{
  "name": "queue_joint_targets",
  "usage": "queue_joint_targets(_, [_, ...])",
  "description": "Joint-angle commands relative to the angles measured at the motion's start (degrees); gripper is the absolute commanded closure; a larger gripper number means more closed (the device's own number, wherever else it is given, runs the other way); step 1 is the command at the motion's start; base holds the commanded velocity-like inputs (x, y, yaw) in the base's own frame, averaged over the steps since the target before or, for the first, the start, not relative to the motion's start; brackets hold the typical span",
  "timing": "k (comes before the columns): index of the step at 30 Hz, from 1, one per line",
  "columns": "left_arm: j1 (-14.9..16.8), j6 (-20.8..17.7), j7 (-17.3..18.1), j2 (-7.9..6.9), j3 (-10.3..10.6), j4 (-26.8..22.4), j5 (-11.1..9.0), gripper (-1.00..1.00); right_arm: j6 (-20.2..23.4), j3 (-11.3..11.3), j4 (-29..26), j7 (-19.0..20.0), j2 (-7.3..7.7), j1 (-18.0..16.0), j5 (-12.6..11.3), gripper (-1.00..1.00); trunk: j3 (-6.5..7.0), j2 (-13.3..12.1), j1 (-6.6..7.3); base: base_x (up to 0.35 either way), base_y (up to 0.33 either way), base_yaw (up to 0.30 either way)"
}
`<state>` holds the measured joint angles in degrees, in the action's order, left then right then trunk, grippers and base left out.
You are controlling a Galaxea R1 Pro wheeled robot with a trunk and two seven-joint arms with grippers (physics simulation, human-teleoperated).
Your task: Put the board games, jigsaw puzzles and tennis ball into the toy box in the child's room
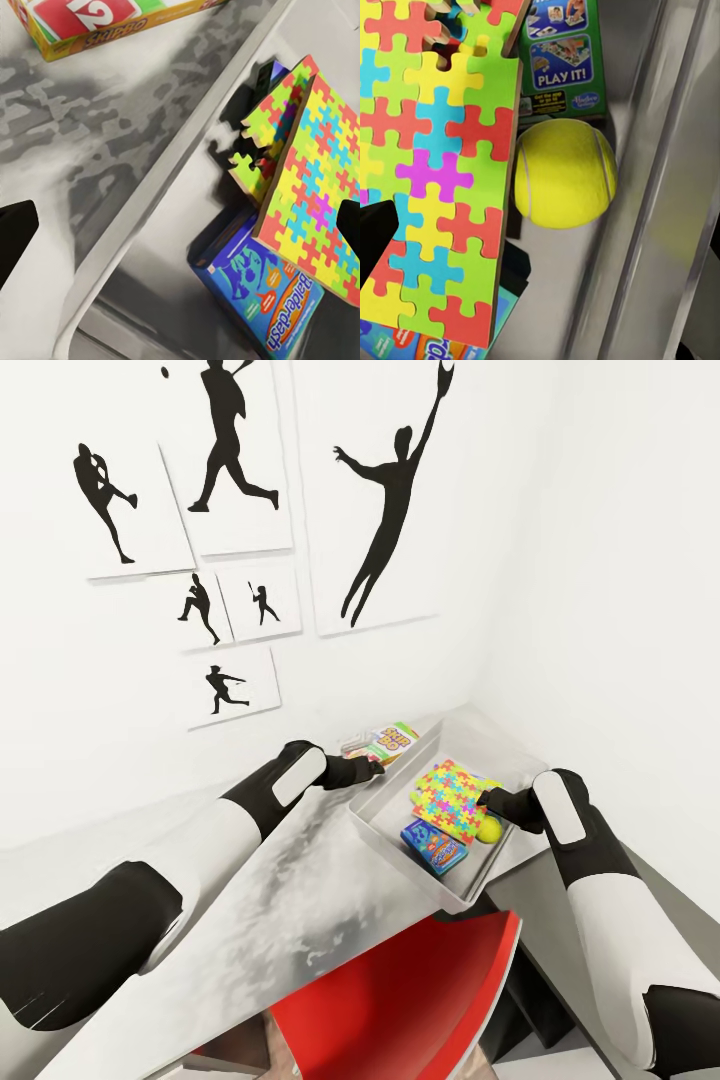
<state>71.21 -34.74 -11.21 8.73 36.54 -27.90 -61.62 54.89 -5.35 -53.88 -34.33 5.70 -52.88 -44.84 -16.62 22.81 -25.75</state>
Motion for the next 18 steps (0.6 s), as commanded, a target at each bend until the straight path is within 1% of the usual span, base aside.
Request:
queue_joint_targets(1, [0.07, -0.04, -0.49, -0.05, 0.3, -0.07, -0.61, -1.0, 0.13, -0.01, -0.06, -0.56, 0.01, -0.04, -0.6, -1.0, -0.11, 0.12, -0.03, 0.0, 0.0, 0.0])
queue_joint_targets(18, [0.07, -0.07, -0.48, -0.04, 0.37, -0.05, -0.61, -1.0, 0.13, 0.36, -0.08, -0.56, -0.05, -0.03, -0.6, -1.0, -0.11, 0.12, -0.03, 0.0, 0.0, 0.0])
